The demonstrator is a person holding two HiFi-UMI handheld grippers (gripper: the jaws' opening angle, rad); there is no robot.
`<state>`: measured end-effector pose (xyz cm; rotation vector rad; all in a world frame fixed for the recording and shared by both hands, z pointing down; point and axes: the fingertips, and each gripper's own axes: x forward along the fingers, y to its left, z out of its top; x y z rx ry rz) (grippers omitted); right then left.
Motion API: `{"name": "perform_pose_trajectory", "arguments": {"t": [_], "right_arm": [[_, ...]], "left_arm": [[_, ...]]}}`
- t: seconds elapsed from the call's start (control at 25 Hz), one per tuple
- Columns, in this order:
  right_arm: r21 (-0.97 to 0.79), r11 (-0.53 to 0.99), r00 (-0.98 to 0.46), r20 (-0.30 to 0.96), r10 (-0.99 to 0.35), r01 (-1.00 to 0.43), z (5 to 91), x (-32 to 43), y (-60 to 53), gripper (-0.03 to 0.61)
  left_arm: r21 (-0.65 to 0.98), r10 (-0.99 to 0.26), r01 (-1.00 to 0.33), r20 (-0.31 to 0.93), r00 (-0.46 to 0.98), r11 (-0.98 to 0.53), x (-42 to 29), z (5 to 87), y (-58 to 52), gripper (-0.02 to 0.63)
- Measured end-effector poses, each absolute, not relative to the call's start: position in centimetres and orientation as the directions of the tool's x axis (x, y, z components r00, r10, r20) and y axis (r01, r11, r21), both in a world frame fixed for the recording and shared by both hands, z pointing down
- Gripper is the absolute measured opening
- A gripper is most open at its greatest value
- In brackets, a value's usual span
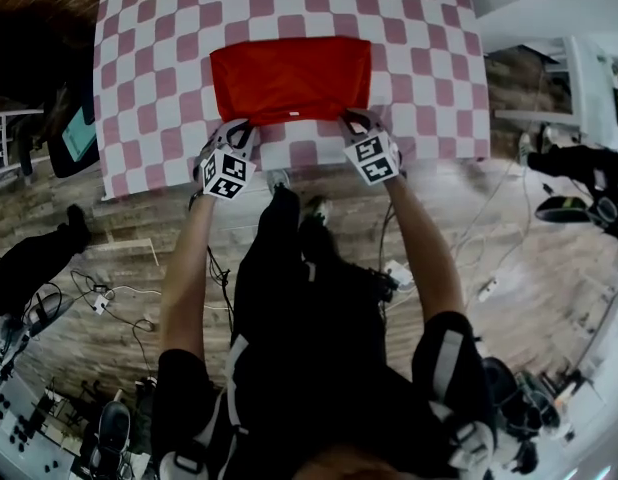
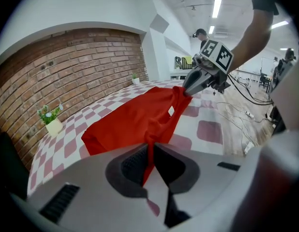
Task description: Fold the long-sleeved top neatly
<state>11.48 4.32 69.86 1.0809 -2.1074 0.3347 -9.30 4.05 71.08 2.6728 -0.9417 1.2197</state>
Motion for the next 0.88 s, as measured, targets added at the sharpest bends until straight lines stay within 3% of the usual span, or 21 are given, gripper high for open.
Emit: {"name": "perform_pose_trajectory", "arguments": {"t": [0.16,0.48,0.88], "right_arm": [[0.082,0.623,-0.380,0.729,-0.570,-0.778,70.6,11.3,4.9,0.034],[0.031,0.659,-0.413,0.757,-0.506,-0.751,71.3,10.9,6.8,0.119],[-0.007,0.670,-0.441,0.758,-0.481,-0.742,70.4,10.9,8.2,0.160]], "left_arm": [[-0.120,-0.476,-0.576,0.710,0.519,-0.808,-9.2,71.6,4.5,0.039],[-0.027,-0.382,-0.546,0.743,0.549,-0.837,-8.4,72.4,6.8,0.169],[0.039,-0.363,-0.556,0.720,0.592,-0.830,-8.7,70.0,7.4,0.181]]}}
